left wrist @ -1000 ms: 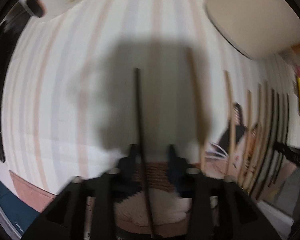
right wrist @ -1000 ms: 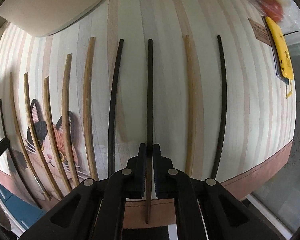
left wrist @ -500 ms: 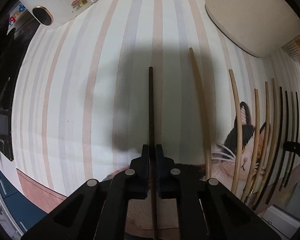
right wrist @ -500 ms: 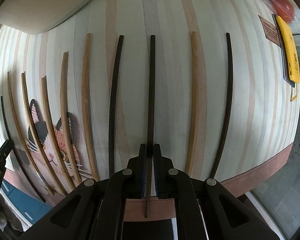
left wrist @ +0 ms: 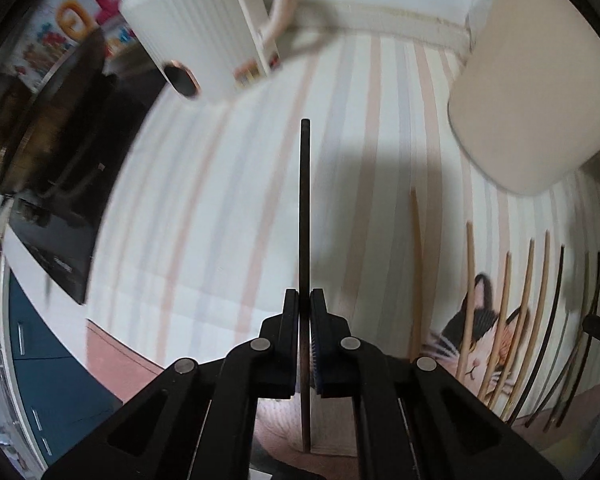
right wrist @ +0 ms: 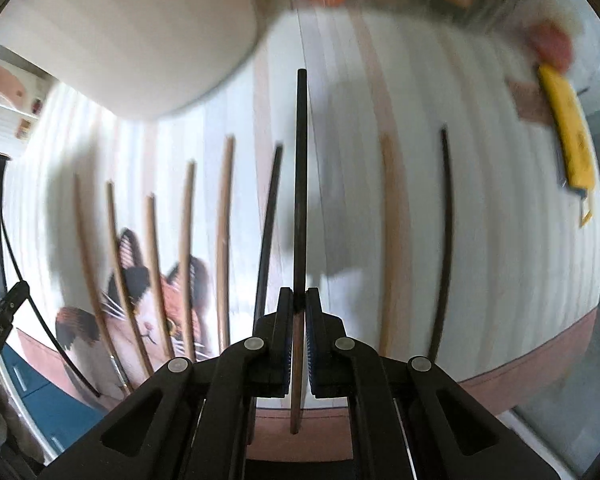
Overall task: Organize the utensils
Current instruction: 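Close the left tool on a dark chopstick while the right tool grasps a dark chopstick, then lift the left tool's chopstick over the beige holder while the right tool carries its chopstick there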
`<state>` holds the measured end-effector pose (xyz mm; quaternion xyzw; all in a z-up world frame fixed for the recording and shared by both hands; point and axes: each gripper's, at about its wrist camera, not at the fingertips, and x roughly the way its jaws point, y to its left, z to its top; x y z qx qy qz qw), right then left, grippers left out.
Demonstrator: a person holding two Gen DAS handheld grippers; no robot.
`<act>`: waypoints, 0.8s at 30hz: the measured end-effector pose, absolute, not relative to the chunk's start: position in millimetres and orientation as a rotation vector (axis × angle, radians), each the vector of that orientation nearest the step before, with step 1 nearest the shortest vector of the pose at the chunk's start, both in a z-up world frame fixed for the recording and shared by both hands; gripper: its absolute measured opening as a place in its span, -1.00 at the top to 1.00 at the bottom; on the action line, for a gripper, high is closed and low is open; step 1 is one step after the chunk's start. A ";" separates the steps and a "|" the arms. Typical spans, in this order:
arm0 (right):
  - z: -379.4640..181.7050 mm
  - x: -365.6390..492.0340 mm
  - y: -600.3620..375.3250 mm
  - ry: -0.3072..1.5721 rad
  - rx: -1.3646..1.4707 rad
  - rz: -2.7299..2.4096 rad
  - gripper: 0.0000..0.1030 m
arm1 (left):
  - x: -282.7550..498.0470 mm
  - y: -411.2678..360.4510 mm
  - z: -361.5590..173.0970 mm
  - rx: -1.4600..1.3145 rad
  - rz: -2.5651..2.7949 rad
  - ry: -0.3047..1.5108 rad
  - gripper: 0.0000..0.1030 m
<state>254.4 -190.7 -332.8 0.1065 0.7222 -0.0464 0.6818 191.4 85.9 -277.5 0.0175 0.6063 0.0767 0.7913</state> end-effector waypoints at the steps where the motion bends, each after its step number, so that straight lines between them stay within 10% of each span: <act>1: -324.2 253.8 -190.7 1.593 0.225 -0.106 0.88 | 195.2 82.2 -271.6 0.041 0.166 1.286 0.94; 24: -204.6 261.3 -199.8 1.251 0.223 -0.123 0.89 | 247.8 40.7 -136.7 0.002 0.064 0.976 0.95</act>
